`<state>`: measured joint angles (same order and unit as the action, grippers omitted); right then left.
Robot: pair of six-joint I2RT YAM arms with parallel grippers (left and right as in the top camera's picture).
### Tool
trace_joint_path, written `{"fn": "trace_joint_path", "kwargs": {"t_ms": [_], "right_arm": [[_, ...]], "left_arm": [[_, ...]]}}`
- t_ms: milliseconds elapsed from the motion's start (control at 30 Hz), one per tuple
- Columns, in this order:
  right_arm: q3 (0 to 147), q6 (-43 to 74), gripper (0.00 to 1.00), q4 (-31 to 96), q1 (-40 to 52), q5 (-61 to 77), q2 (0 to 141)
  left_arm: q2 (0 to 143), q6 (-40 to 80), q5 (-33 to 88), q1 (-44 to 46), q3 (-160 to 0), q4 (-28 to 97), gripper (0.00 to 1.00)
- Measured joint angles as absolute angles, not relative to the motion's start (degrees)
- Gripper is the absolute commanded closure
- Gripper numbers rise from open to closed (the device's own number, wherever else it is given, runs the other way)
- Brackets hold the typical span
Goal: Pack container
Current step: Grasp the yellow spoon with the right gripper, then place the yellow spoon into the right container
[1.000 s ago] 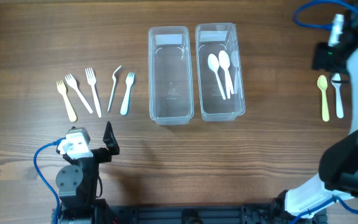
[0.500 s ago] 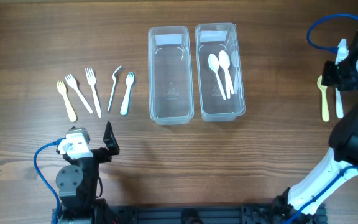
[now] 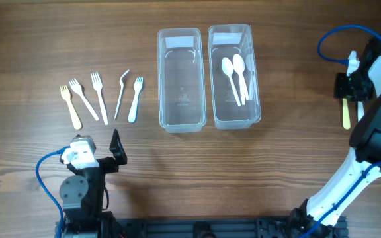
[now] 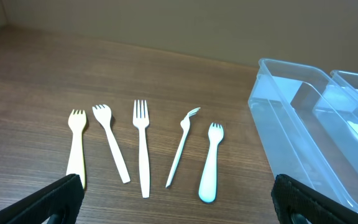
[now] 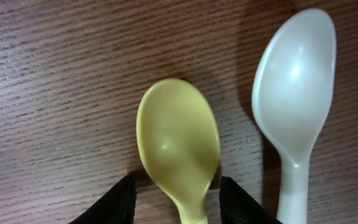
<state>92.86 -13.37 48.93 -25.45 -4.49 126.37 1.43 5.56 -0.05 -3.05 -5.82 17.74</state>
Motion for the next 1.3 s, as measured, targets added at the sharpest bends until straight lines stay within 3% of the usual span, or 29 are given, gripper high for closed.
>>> {"fn": "trace_joint_path", "kwargs": {"t_ms": [167, 667, 1033, 1167, 1300], "right_arm": [[90.3, -13.3, 0.96, 46.6, -25.2, -3.6, 125.1], [97.4, -11.1, 0.96, 51.9, -22.0, -1.2, 124.1], [104.3, -5.2, 0.94, 52.8, -2.3, 3.7, 107.9], [104.4, -2.9, 0.91, 53.8, 5.5, 4.9, 107.4], [102.7, -0.8, 0.94, 48.8, 12.4, 5.2, 107.4]], "left_arm": [[1.4, 5.6, -0.1, -3.0, -5.8, 17.7, 0.00], [1.4, 5.6, -0.1, -3.0, -5.8, 17.7, 0.00], [1.4, 5.6, -0.1, -3.0, -5.8, 17.7, 0.00], [1.4, 5.6, -0.1, -3.0, -5.8, 17.7, 0.00], [1.4, 5.6, -0.1, -3.0, -5.8, 17.7, 0.00]]}}
